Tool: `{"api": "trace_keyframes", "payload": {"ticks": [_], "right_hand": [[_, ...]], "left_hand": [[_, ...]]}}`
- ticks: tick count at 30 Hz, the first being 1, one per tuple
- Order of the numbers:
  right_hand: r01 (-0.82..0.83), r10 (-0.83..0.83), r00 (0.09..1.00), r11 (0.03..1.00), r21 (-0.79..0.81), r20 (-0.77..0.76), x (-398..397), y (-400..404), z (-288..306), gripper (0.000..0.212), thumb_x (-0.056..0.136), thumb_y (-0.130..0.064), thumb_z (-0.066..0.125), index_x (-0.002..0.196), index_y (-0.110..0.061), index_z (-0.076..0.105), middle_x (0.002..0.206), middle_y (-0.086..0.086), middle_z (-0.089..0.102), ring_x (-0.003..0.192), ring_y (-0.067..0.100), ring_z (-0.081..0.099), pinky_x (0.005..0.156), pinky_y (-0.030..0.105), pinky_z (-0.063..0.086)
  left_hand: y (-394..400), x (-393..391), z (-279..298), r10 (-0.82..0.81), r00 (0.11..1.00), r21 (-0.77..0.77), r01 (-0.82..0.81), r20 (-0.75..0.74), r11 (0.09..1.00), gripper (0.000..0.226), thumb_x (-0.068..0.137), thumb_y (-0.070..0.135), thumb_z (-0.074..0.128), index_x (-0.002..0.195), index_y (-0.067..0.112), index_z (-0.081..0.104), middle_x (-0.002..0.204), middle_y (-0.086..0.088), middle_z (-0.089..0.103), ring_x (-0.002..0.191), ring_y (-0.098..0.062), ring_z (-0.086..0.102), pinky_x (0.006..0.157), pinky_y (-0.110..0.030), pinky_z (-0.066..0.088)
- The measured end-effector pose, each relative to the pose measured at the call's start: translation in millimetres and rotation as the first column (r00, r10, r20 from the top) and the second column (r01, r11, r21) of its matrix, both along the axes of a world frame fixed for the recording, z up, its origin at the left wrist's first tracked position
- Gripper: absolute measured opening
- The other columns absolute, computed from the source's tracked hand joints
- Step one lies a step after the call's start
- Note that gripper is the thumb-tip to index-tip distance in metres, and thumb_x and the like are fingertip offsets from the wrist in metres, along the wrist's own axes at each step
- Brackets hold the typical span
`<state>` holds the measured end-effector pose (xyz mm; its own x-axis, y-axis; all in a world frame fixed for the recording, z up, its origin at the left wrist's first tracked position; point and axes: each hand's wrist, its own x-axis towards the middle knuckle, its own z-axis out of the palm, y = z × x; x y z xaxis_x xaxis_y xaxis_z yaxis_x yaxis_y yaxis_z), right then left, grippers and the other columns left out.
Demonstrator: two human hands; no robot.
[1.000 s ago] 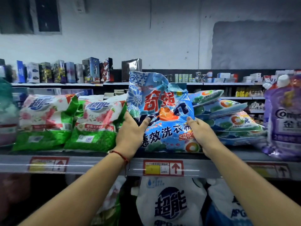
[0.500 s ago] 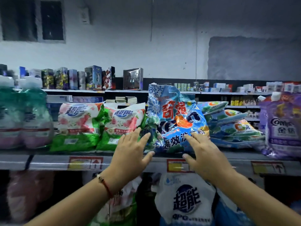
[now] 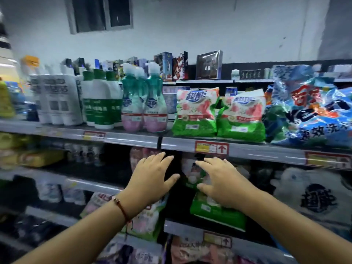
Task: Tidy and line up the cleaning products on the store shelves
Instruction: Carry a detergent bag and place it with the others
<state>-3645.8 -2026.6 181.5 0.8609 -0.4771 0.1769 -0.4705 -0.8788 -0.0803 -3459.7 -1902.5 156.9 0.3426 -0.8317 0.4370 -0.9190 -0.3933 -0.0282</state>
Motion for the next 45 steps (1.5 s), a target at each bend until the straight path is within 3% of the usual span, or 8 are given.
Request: {"api": "trace_keyframes", "payload": {"ticks": [3, 7, 17, 24, 33, 45], "right_hand": [[-0.078, 0.079, 0.997, 0.996, 0.049, -0.009, 45, 35, -10, 0.072, 0.099, -0.05, 0.053, 0.159, -0.03, 0.019, 0.166, -0.001, 0.021, 0.153, 0.023, 0.015, 0.125, 0.043, 0.012], [-0.154, 0.154, 0.988, 0.986, 0.065, 0.008, 96, 76, -11, 0.072, 0.098, -0.049, 0.055, 0.158, -0.028, 0.022, 0.163, 0.001, 0.026, 0.151, 0.023, 0.021, 0.124, 0.042, 0.015], [-0.3, 0.296, 0.954, 0.941, 0.155, 0.052, 208, 108, 4, 0.073, 0.093, -0.046, 0.064, 0.156, -0.027, 0.031, 0.159, -0.001, 0.035, 0.144, 0.02, 0.036, 0.118, 0.038, 0.031], [-0.429, 0.421, 0.903, 0.873, 0.232, 0.084, 309, 113, 8, 0.071, 0.095, -0.043, 0.064, 0.156, -0.027, 0.031, 0.16, -0.002, 0.033, 0.145, 0.019, 0.034, 0.114, 0.031, 0.031], [-0.547, 0.537, 0.837, 0.812, 0.205, 0.105, 458, 120, 22, 0.066, 0.092, -0.046, 0.066, 0.151, -0.028, 0.042, 0.15, -0.001, 0.05, 0.133, 0.02, 0.05, 0.107, 0.033, 0.044], [-0.745, 0.765, 0.644, 0.623, 0.237, 0.014, 633, 244, 6, 0.067, 0.093, -0.049, 0.064, 0.152, -0.028, 0.039, 0.157, -0.003, 0.04, 0.142, 0.017, 0.04, 0.111, 0.032, 0.036]], "left_hand": [[45, 30, -11, 0.051, 0.999, 0.003, -0.051, -0.016, 0.999, 0.085, 0.083, 0.072, 0.022, 0.148, 0.023, 0.045, 0.151, -0.004, 0.048, 0.136, -0.024, 0.048, 0.109, -0.041, 0.041], [94, 72, -13, 0.128, 0.992, 0.016, -0.128, -0.018, 0.992, 0.068, 0.096, 0.063, 0.045, 0.153, 0.026, 0.036, 0.156, -0.001, 0.04, 0.141, -0.022, 0.04, 0.114, -0.039, 0.036], [158, 156, -9, 0.326, 0.941, 0.048, -0.323, -0.087, 0.945, 0.07, 0.096, 0.065, 0.043, 0.155, 0.028, 0.032, 0.156, 0.004, 0.04, 0.14, -0.018, 0.041, 0.11, -0.037, 0.041], [182, 239, -13, 0.46, 0.878, 0.091, -0.452, -0.131, 0.888, 0.074, 0.094, 0.07, 0.041, 0.156, 0.032, 0.027, 0.154, 0.008, 0.039, 0.128, -0.015, 0.052, 0.093, -0.032, 0.052], [190, 361, 4, 0.558, 0.822, 0.052, -0.556, -0.111, 0.829, 0.072, 0.093, 0.07, 0.043, 0.153, 0.032, 0.033, 0.149, 0.009, 0.047, 0.131, -0.016, 0.05, 0.1, -0.035, 0.049], [319, 469, -14, 0.767, 0.61, 0.076, -0.771, -0.199, 0.632, 0.068, 0.092, 0.069, 0.045, 0.15, 0.034, 0.038, 0.146, 0.004, 0.051, 0.128, -0.021, 0.053, 0.096, -0.038, 0.05]]}}
